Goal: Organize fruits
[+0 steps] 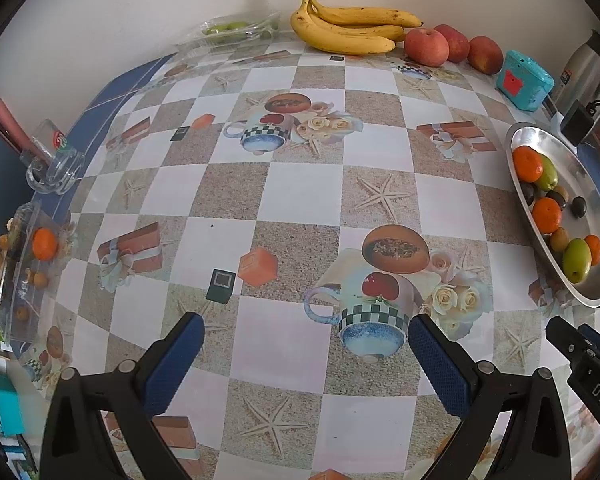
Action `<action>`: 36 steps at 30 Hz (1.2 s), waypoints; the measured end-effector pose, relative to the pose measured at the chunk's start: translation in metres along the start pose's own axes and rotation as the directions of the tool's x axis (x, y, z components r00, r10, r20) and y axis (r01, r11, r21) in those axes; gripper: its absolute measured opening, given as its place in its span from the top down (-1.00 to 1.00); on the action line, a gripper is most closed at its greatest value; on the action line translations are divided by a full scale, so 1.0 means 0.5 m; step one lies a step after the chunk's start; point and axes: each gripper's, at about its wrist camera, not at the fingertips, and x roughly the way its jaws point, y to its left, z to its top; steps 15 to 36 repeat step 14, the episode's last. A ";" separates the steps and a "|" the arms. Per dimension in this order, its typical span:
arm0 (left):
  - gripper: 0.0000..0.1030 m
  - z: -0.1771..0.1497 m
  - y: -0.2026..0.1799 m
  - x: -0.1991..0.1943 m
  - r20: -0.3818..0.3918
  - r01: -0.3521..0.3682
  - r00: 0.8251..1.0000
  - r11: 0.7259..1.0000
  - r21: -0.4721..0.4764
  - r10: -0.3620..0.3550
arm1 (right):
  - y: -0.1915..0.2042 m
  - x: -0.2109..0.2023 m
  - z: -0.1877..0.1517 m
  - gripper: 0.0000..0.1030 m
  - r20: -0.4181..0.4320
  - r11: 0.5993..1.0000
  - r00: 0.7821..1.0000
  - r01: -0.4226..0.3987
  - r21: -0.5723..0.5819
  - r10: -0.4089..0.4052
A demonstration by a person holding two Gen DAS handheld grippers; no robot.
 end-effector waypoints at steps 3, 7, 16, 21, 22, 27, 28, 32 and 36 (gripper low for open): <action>-1.00 0.000 0.000 0.001 -0.002 -0.005 1.000 1.000 0.004 0.005 | 0.001 0.001 0.001 -0.05 0.000 1.000 1.000 0.000 -0.002 0.000; -1.00 -0.002 -0.002 -0.002 0.006 0.001 1.000 1.000 0.010 -0.001 | 0.001 0.002 0.001 -0.05 -0.002 1.000 1.000 0.000 -0.003 0.000; -0.99 -0.001 -0.009 -0.013 0.031 0.004 0.999 1.000 0.029 -0.005 | 0.000 0.004 0.001 -0.05 -0.005 1.000 1.000 0.001 -0.006 -0.001; -0.99 -0.001 -0.009 -0.013 0.031 0.004 0.999 1.000 0.029 -0.005 | 0.000 0.004 0.001 -0.05 -0.005 1.000 1.000 0.001 -0.006 -0.001; -0.99 -0.001 -0.009 -0.013 0.031 0.004 0.999 1.000 0.029 -0.005 | 0.000 0.004 0.001 -0.05 -0.005 1.000 1.000 0.001 -0.006 -0.001; -0.99 -0.001 -0.009 -0.013 0.031 0.004 0.999 1.000 0.029 -0.005 | 0.000 0.004 0.001 -0.05 -0.005 1.000 1.000 0.001 -0.006 -0.001; -0.99 -0.001 -0.009 -0.013 0.031 0.004 0.999 1.000 0.029 -0.005 | 0.000 0.004 0.001 -0.05 -0.005 1.000 1.000 0.001 -0.006 -0.001; -0.99 -0.001 -0.009 -0.013 0.031 0.004 0.999 1.000 0.029 -0.005 | 0.000 0.004 0.001 -0.05 -0.005 1.000 1.000 0.001 -0.006 -0.001; -0.99 -0.001 -0.009 -0.013 0.031 0.004 0.999 1.000 0.029 -0.005 | 0.000 0.004 0.001 -0.05 -0.005 1.000 1.000 0.001 -0.006 -0.001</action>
